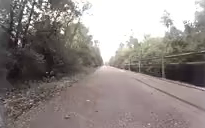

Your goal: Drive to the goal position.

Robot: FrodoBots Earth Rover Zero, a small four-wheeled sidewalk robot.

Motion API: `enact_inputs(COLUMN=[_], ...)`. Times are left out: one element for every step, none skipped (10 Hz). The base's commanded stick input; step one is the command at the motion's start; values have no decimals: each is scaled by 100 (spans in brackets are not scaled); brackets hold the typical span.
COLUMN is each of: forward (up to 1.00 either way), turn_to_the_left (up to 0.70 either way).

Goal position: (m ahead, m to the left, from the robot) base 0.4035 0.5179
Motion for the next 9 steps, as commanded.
enact_inputs(forward=[70, 70, 70, 70, 70, 70, 70, 70, 70], turn_to_the_left=[0, 0, 0, 0, 0, 1, 2, 3, 2])
